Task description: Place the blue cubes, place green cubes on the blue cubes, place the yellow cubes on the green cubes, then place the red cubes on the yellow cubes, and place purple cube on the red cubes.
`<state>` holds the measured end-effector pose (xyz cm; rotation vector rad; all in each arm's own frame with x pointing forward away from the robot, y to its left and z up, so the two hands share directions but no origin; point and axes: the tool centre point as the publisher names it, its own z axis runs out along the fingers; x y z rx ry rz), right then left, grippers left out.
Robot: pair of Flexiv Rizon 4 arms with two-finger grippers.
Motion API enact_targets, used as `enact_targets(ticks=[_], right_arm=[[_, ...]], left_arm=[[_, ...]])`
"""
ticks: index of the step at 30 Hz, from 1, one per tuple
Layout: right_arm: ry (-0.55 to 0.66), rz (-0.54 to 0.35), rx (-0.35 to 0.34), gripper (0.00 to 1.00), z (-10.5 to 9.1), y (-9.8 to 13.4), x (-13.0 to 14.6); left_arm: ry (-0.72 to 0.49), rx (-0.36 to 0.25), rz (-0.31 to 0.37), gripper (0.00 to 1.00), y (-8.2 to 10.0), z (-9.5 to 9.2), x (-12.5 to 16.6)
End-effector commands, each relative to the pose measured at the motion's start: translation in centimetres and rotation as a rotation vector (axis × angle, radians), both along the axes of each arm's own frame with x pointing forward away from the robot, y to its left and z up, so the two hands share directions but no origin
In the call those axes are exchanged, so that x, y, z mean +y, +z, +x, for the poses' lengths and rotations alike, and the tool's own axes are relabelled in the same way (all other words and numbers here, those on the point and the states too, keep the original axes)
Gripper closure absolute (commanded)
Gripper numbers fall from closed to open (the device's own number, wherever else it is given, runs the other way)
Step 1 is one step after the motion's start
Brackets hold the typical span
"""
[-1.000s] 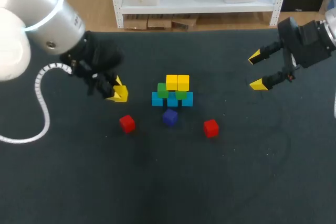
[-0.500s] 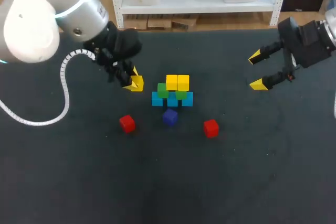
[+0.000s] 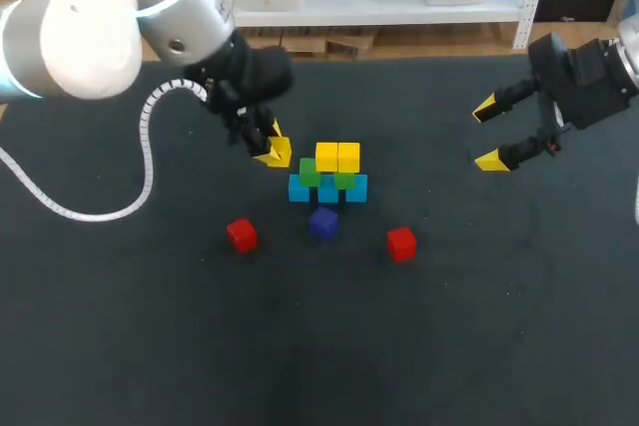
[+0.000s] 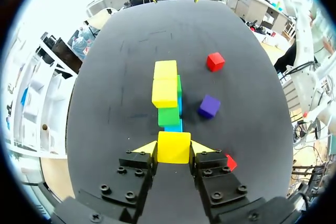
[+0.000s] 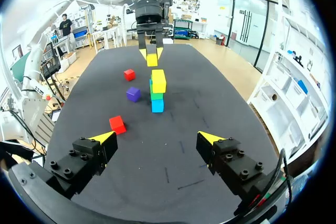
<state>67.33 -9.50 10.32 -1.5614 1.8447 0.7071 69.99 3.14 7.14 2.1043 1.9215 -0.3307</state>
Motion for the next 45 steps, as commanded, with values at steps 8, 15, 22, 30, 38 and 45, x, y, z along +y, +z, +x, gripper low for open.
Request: enact_targets(ticks=[8,15,22,30,38,45], right_arm=[[0.002,0.003,0.000,0.00,0.1,-0.1,0.0],[0.002,0.003,0.000,0.00,0.1,-0.1,0.0],[0.002,0.003,0.000,0.00,0.1,-0.1,0.0],[0.002,0.003,0.000,0.00,0.1,-0.1,0.0],[0.002,0.003,0.000,0.00,0.1,-0.1,0.0],[0.002,0.003,0.000,0.00,0.1,-0.1,0.0]], left_arm=[[-0.013,0.017,-0.005,1.00,-0.6,0.9,-2.3],[-0.013,0.023,-0.005,1.00,-0.9,1.0,-2.7],[-0.008,0.025,-0.006,1.00,-1.0,1.1,-2.8],[-0.008,0.028,-0.001,1.00,-1.1,1.3,-2.9],[-0.009,0.030,0.002,1.00,-1.1,1.5,-3.1],[-0.010,0.032,0.003,1.00,-1.1,1.5,-3.2]])
